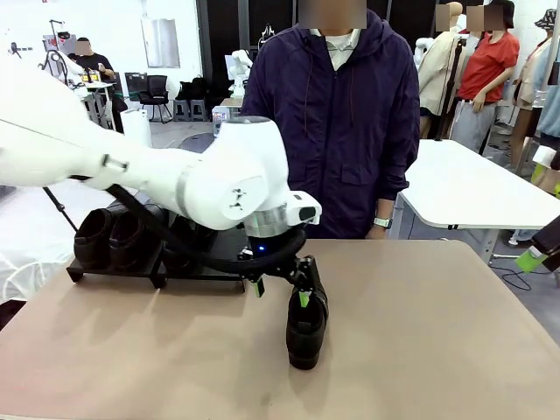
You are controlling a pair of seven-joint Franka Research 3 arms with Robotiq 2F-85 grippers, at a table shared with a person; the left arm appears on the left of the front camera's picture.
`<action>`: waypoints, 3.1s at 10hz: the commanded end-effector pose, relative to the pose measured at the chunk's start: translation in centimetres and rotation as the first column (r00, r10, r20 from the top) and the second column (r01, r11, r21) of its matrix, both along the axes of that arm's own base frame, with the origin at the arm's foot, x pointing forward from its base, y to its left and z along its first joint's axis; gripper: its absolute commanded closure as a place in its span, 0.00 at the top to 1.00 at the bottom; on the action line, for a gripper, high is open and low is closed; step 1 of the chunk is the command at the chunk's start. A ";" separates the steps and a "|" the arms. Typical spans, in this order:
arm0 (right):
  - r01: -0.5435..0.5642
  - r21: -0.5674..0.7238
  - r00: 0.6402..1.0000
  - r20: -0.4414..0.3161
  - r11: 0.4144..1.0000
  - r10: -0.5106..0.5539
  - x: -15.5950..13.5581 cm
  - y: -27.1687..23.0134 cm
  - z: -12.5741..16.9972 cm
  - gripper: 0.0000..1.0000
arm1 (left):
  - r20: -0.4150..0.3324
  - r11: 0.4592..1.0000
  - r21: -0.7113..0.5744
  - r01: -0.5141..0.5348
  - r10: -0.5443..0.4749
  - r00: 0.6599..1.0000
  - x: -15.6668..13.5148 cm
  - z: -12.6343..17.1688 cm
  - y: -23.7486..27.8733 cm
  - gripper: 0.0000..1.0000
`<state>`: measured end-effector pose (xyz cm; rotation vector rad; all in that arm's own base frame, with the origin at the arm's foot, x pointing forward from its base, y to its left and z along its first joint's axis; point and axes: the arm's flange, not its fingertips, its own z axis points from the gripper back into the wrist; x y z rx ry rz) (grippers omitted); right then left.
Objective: Organize the shoes by placing them on the stand.
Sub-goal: Place the Shoe from the middle of the table onto the Shoes Stand.
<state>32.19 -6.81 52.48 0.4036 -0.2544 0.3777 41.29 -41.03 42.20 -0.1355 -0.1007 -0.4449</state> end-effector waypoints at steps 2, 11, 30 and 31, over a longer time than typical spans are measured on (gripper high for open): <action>0.012 -0.007 1.000 -0.012 1.000 -0.012 0.2 -0.1 0.4 1.00 | 0.000 1.000 0.000 0.000 0.000 1.000 0.0 0.0 0.0 1.00; 0.012 -0.007 1.000 -0.012 1.000 -0.012 0.2 -0.1 0.4 1.00 | 0.091 0.914 0.061 -0.401 0.395 0.914 3.5 -7.8 -2.4 1.00; 0.012 -0.007 1.000 -0.012 1.000 -0.012 0.2 -0.1 0.4 1.00 | 0.330 0.979 0.010 -0.205 0.190 0.925 2.6 1.2 0.9 0.00; 0.012 -0.007 1.000 -0.012 1.000 -0.012 0.2 -0.1 0.4 1.00 | 0.402 0.977 0.021 -0.212 0.186 0.897 2.3 4.3 3.4 0.00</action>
